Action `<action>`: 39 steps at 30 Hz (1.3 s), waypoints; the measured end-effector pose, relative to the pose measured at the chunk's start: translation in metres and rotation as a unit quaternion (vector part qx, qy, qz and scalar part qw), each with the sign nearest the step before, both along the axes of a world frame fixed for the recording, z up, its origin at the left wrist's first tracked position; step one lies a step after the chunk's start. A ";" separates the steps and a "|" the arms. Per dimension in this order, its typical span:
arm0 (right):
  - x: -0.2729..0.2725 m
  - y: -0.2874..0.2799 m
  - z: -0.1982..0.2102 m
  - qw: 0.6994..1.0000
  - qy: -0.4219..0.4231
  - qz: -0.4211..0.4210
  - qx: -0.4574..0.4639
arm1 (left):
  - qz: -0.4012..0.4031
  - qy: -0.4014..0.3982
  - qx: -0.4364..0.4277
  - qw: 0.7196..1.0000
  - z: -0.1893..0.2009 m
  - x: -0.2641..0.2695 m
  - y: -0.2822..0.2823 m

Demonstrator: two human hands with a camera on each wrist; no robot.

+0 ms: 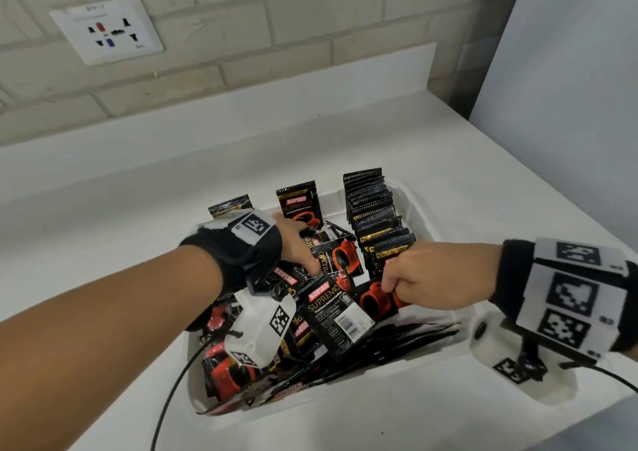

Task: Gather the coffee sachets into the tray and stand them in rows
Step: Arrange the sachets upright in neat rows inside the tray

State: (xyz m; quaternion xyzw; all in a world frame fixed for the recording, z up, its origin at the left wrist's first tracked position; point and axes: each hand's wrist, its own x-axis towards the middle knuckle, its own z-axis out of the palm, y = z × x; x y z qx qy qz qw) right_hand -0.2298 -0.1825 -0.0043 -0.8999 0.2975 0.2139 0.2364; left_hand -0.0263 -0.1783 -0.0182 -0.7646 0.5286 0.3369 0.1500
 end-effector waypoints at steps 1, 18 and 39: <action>0.002 -0.001 -0.001 1.000 0.009 0.005 0.007 | 0.002 0.006 -0.003 1.000 0.000 0.000 0.000; 0.009 -0.011 -0.007 0.999 0.023 0.000 0.041 | 0.057 0.072 -0.008 0.996 -0.005 -0.003 0.001; 0.009 -0.008 -0.002 0.998 0.025 -0.014 0.051 | 0.077 0.124 -0.070 0.987 0.000 -0.002 0.009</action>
